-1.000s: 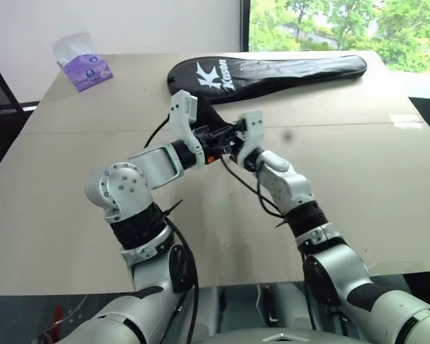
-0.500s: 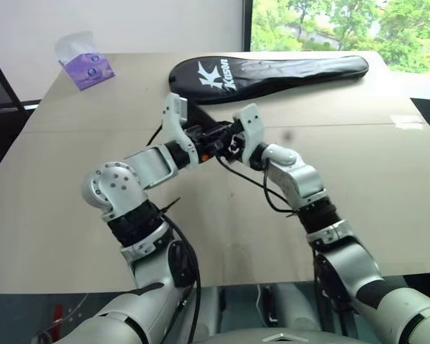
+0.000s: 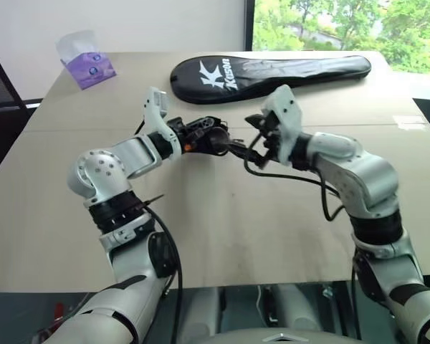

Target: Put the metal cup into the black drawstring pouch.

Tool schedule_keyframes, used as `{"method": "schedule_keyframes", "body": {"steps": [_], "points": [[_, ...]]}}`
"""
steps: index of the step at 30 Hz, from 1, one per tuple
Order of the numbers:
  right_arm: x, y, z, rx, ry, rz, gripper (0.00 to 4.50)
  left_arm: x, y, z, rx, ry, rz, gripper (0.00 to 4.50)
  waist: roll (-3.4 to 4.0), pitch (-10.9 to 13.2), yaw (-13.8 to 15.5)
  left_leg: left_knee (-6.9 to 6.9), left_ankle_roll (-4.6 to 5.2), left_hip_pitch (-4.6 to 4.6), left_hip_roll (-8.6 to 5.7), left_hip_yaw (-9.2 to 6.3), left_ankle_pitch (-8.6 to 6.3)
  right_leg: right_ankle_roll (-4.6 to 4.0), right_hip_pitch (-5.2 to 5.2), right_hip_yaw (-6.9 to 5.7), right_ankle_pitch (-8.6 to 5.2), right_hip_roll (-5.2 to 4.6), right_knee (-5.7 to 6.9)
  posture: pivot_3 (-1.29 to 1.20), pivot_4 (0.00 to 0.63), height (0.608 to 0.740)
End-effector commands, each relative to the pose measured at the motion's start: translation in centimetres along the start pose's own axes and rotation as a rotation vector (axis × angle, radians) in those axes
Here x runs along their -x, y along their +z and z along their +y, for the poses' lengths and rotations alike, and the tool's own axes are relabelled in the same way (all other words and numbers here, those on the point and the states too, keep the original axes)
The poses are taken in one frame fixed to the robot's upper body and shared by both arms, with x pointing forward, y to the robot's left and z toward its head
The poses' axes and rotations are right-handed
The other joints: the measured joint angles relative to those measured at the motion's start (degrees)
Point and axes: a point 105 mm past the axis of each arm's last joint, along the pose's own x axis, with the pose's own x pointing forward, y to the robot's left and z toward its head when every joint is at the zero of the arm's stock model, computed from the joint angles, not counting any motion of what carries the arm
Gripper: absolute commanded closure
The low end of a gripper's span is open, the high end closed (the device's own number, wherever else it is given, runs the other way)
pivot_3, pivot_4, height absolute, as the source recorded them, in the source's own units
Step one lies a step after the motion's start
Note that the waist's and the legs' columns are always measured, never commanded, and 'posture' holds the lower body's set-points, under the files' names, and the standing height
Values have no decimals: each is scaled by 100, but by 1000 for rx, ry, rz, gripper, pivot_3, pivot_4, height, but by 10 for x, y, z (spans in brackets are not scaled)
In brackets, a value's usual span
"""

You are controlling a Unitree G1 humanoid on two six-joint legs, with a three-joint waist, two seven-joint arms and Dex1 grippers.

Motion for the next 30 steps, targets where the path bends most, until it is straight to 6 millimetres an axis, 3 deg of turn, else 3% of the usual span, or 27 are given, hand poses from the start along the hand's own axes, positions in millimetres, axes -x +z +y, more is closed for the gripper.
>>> {"method": "schedule_keyframes", "body": {"steps": [1,4,7,15,17,21,24,26,30], "points": [[16,-2,-1,56,-34,2,169,7,14,-7,-36,-61,-34,4500,0,0,0,0,0,0,-1,0,0,0,0,0,0,0,0,0,150,740],[12,-22,-5,60,-86,44,169,13,17,-4,-51,-77,-15,4500,0,0,-25,-2,0,0,0,0,0,0,-1,0,0,3,1,0,150,740],[-6,-44,-8,90,-131,65,169,21,21,-4,-73,-124,15,4500,0,0,-67,-4,-1,4,2,5,1,0,-5,7,0,7,5,0,150,740],[-57,-64,-3,108,-102,4,169,48,18,4,-158,-218,113,4500,-4,2,-48,-12,-7,8,3,14,5,-1,-11,14,-1,12,5,0,150,740],[-68,-70,1,104,-83,-5,169,52,17,4,-164,-238,126,4500,-4,3,-35,-11,-7,7,3,11,5,-1,-10,10,-1,11,4,0,150,740],[-91,-81,35,36,82,-42,169,57,14,-1,-185,-261,146,4500,-9,5,-46,-11,-6,7,2,10,5,-1,-9,10,-1,9,3,0,150,740],[-104,-97,33,49,57,4,169,62,11,-5,-194,-273,168,4500,-9,5,-70,-12,-6,7,5,10,5,-2,-10,12,-1,8,5,0,150,740],[-110,-108,21,55,-19,43,681,68,9,-6,-200,-274,176,4500,-9,5,-81,-12,-7,7,6,11,5,-2,-11,13,-1,8,7,0,150,740],[-110,-113,6,52,-94,37,2273,75,8,-3,-220,-252,178,4500,-10,5,-48,-11,-8,12,6,6,6,-2,-10,11,-1,6,12,0,150,740]]}}
